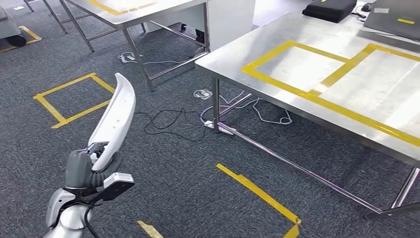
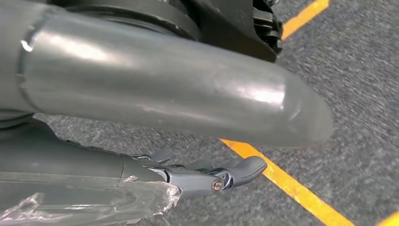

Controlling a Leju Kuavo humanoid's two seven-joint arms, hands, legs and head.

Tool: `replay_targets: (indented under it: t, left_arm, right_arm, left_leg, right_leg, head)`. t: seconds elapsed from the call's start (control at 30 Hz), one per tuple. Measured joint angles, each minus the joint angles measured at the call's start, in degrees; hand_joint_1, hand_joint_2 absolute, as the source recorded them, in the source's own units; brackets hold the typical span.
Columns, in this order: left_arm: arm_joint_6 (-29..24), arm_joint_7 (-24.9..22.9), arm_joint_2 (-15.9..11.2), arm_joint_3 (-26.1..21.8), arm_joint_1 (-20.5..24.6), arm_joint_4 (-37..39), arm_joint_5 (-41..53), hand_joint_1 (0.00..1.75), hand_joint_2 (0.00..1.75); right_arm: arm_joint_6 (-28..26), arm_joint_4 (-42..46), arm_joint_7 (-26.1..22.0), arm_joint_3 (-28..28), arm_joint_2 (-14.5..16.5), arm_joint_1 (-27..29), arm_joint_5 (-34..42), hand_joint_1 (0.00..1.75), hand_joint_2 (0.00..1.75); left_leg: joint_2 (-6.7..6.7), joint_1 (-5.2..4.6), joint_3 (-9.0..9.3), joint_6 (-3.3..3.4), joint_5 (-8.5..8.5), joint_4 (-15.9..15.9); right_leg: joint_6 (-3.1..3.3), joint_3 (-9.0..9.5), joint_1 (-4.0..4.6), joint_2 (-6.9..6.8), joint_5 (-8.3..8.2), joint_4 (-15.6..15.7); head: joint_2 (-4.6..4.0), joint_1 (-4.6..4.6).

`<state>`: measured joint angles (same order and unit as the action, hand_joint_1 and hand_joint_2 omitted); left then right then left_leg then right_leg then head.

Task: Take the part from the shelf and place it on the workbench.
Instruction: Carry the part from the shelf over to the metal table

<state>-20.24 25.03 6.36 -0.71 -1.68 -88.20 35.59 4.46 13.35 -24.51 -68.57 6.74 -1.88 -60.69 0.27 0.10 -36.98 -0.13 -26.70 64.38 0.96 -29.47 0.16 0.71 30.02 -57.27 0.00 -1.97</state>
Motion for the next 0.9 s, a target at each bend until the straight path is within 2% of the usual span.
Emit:
replay_targets:
  t: [0.03, 0.07, 0.2, 0.23, 0.27, 0.33, 0.37, 0.4, 0.43, 0.5, 0.53, 0.57, 0.63, 0.67, 0.73, 0.77, 0.83, 0.87, 0.9]
  left_arm:
    - [0.0, 0.0, 0.0, 0.0, 0.1, 0.0, 0.0, 1.75, 1.75]
    - [0.0, 0.0, 0.0, 0.0, 0.1, 0.0, 0.1, 1.75, 1.75]
    - [-0.1, 0.0, 0.0, -0.1, 0.2, 0.0, 0.2, 1.75, 1.75]
    - [-0.1, 0.0, 0.1, -0.2, 0.2, 0.0, 0.2, 1.75, 1.75]
    - [-0.1, 0.0, 0.1, -0.2, 0.2, 0.0, 0.3, 1.75, 1.75]
    - [-0.1, 0.0, 0.2, -0.2, 0.2, 0.0, 0.4, 1.75, 1.75]
    - [-0.1, 0.0, 0.2, -0.2, 0.2, 0.0, 0.5, 1.75, 1.75]
    - [-0.1, 0.0, 0.2, -0.2, 0.1, 0.0, 0.5, 1.75, 1.75]
    - [-0.1, -0.1, 0.2, -0.2, 0.0, 0.0, 0.6, 1.75, 1.75]
    - [-0.1, -0.1, 0.3, -0.2, 0.0, 0.0, 0.6, 1.75, 1.75]
    - [-0.1, -0.1, 0.3, -0.3, 0.1, 0.0, 0.6, 1.75, 1.75]
    - [-0.1, -0.1, 0.3, -0.3, 0.1, 0.1, 0.6, 1.75, 1.75]
    - [0.0, -0.1, 0.3, -0.3, 0.1, 0.1, 0.7, 1.75, 1.75]
    - [0.0, -0.1, 0.3, -0.3, 0.1, 0.1, 0.8, 1.75, 1.75]
    - [-0.1, -0.1, 0.3, -0.3, 0.2, 0.1, 1.0, 1.75, 1.75]
    - [-0.1, -0.1, 0.3, -0.3, 0.2, 0.1, 1.0, 1.75, 1.75]
    - [-0.1, -0.1, 0.3, -0.3, 0.2, 0.1, 1.1, 1.75, 1.75]
    - [-0.1, -0.1, 0.3, -0.3, 0.1, 0.1, 1.1, 1.75, 1.75]
    - [-0.1, -0.1, 0.3, -0.3, 0.0, 0.1, 1.1, 1.75, 1.75]
  right_arm:
    - [0.0, 0.0, 0.0, 0.0, 0.0, 0.0, 0.0, 0.0, 0.0]
    - [0.0, 0.0, 0.0, 0.0, 0.1, -0.1, 0.0, 0.0, 0.0]
    - [0.0, -0.1, 0.0, 0.0, 0.1, -0.1, -0.1, 0.0, 0.0]
    - [0.0, -0.1, 0.0, 0.0, 0.1, -0.1, -0.1, 0.0, 0.0]
    - [0.0, -0.1, 0.0, 0.0, 0.1, -0.2, -0.2, 0.0, 0.0]
    - [0.0, -0.1, 0.1, 0.0, 0.1, -0.2, -0.3, 0.0, 0.0]
    - [0.0, -0.1, 0.1, 0.0, 0.1, -0.1, -0.4, 0.0, 0.0]
    - [0.0, -0.1, 0.1, 0.0, 0.1, 0.0, -0.4, 0.0, 0.0]
    - [0.0, -0.1, 0.1, 0.0, 0.1, 0.1, -0.5, 0.0, 0.0]
    - [0.0, -0.1, 0.1, 0.0, 0.1, 0.1, -0.5, 0.0, 0.0]
    - [0.0, -0.1, 0.1, 0.0, 0.1, 0.0, -0.5, 0.0, 0.0]
    - [0.0, -0.1, 0.2, 0.0, 0.1, 0.0, -0.6, 0.0, 0.0]
    - [0.0, -0.1, 0.2, 0.0, 0.1, 0.0, -0.6, 0.0, 0.0]
    - [0.0, -0.1, 0.2, 0.0, 0.1, 0.0, -0.6, 0.0, 0.0]
    - [0.0, -0.1, 0.2, 0.0, 0.0, 0.0, -0.7, 0.0, 0.0]
    - [0.0, -0.1, 0.2, 0.0, 0.0, -0.1, -0.7, 0.0, 0.0]
    - [0.0, -0.1, 0.2, 0.0, 0.0, -0.1, -0.8, 0.0, 0.0]
    - [0.0, -0.1, 0.2, 0.0, 0.0, -0.1, -0.8, 0.0, 0.0]
    - [0.0, -0.1, 0.2, 0.0, 0.0, -0.1, -0.8, 0.0, 0.0]
  left_leg:
    - [-0.01, -0.21, 1.44, 0.45, 1.01, -3.2]
    - [-0.03, -0.4, 2.33, 0.78, 1.18, -5.2]
    - [-0.17, -0.18, 3.76, 1.7, 0.4, -7.3]
    - [-0.19, -0.03, 4.2, 1.93, 0.29, -7.5]
    - [-0.17, 0.05, 4.5, 2.08, 0.13, -7.6]
    - [-0.16, 0.04, 4.82, 2.24, -0.35, -7.6]
    - [-0.17, 0.03, 5.09, 2.22, -0.64, -7.6]
    - [-0.19, 0.04, 5.5, 2.16, -1.0, -7.6]
    - [-0.22, 0.06, 6.07, 2.05, -1.41, -7.6]
    - [-0.24, 0.09, 7.47, 1.69, -2.35, -7.6]
    - [-0.22, 0.06, 7.95, 1.41, -2.78, -7.6]
    - [-0.17, 0.01, 8.22, 1.05, -3.17, -7.6]
    - [-0.1, -0.06, 8.47, 0.35, -3.57, -7.2]
    - [-0.08, -0.04, 8.49, 0.09, -3.7, -6.8]
    - [-0.11, 0.06, 7.47, -0.33, -4.47, -4.1]
    - [-0.13, 0.11, 5.98, -0.59, -5.56, -1.3]
    - [-0.14, 0.21, 1.55, -1.01, -8.58, 5.8]
    - [-0.14, 0.24, -0.53, -1.08, -9.43, 8.5]
    - [-0.14, 0.24, -1.86, -1.03, -9.11, 9.4]
  right_leg:
    - [-0.23, 0.28, 0.08, 0.08, 0.35, 0.0]
    - [-0.51, 0.41, 0.13, 0.11, 0.58, 0.1]
    - [-1.8, 0.33, 0.14, -0.08, 0.95, -1.1]
    - [-2.03, -0.6, 0.11, -0.11, 1.88, -2.8]
    - [-2.25, -2.32, 0.01, -0.15, 3.2, -5.7]
    - [-2.63, -7.08, -0.22, -0.19, 5.8, -13.1]
    - [-2.81, -9.1, -0.33, -0.21, 6.09, -15.5]
    - [-2.96, -10.22, -0.42, -0.24, 5.24, -16.0]
    - [-3.03, -10.19, -0.53, -0.28, 3.17, -14.3]
    - [-3.06, -7.97, -0.7, -0.49, -1.96, -7.2]
    - [-2.9, -6.94, -0.63, -0.69, -2.93, -4.0]
    - [-2.6, -6.14, -0.52, -0.85, -3.39, -2.1]
    - [-1.64, -5.51, -0.27, -0.94, -2.7, -1.1]
    - [-1.21, -5.05, -0.34, -0.86, -2.99, -1.2]
    - [-0.5, -4.17, -0.51, -0.72, -2.66, -0.9]
    - [-0.17, -3.71, -0.58, -0.69, -2.4, -0.8]
    - [0.26, -2.99, -0.5, -0.6, -1.72, -0.8]
    - [0.3, -2.6, -0.43, -0.54, -1.36, -0.8]
    - [0.3, -2.12, -0.35, -0.46, -0.96, -0.8]
  head:
    - [0.0, 0.03]
    - [0.0, 0.03]
    - [0.01, 0.01]
    - [0.01, -0.15]
    - [0.01, -0.25]
    - [0.0, -0.44]
    - [0.0, -0.44]
    - [0.0, -0.45]
    - [0.0, -0.47]
    - [0.0, -0.47]
    - [0.0, -0.5]
    - [0.01, -0.47]
    - [0.01, -0.31]
    - [0.01, -0.17]
    - [0.01, 0.04]
    - [0.01, 0.12]
    - [0.0, 0.25]
    - [0.0, 0.23]
    - [0.0, 0.24]
